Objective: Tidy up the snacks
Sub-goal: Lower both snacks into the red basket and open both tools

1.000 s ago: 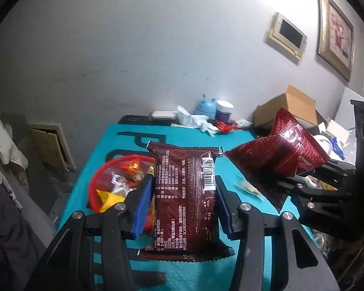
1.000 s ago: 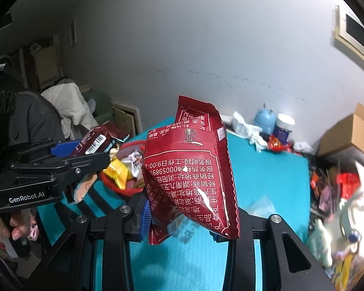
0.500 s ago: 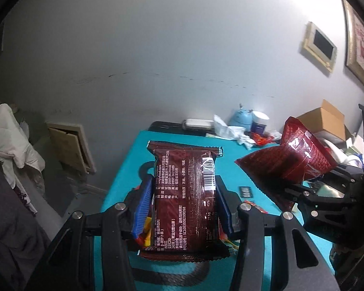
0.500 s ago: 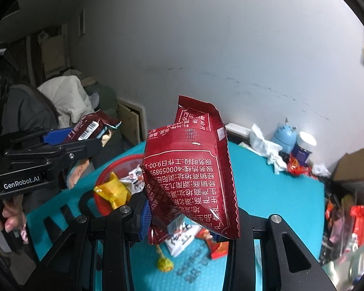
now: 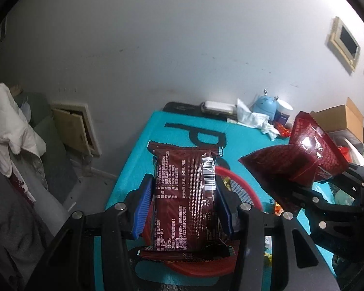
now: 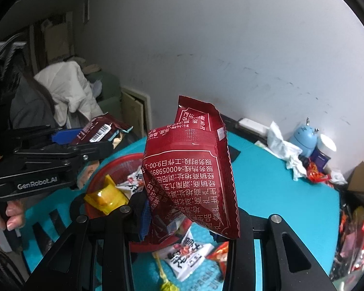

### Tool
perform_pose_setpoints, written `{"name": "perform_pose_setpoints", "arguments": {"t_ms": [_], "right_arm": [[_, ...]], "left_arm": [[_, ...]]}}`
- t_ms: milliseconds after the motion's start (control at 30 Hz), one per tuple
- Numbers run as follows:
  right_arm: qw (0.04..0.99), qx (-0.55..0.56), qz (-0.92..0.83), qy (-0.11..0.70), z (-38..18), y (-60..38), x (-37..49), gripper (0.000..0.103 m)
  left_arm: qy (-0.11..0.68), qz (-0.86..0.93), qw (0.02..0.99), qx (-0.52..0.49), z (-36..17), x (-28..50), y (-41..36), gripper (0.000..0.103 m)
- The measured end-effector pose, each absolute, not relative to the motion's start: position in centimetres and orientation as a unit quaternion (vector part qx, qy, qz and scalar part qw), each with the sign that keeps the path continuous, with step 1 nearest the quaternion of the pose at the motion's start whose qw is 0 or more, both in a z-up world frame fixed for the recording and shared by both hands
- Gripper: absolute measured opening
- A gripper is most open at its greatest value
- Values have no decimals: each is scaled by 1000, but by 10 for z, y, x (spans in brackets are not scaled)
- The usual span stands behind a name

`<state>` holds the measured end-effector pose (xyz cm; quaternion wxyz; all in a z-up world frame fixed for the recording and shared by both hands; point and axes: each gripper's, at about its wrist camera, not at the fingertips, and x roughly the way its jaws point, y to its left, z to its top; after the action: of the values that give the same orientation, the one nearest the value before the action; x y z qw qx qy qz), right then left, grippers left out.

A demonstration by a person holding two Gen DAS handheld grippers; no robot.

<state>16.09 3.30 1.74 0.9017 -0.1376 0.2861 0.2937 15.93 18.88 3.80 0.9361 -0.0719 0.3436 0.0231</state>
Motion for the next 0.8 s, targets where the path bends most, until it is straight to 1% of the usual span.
{"name": "perform_pose_setpoints", "arguments": {"t_ms": [233,267,367,400,433,500,800], "right_arm": [[896,-144,291,303,6,43,173,37],[895,-143,292,306,4,45,175,37],[892,-143,293,312,0,49,179,37],[892,-143,294,314,-1,51,180,37],[890,-144,295,315,-3,52,181,37],[889,-145,296,318,-4,55,183,37],[886,-147,291,330,-12,68,191,38]], "left_arm": [[374,29,924,-75,17,174,194,48],[378,29,923,-73,15,176,194,50],[390,30,918,-67,9,180,194,50],[395,30,916,-67,7,181,195,51],[400,30,913,-70,5,182,196,57],[402,30,912,-74,4,180,200,63],[402,40,912,-75,3,173,211,63]]}}
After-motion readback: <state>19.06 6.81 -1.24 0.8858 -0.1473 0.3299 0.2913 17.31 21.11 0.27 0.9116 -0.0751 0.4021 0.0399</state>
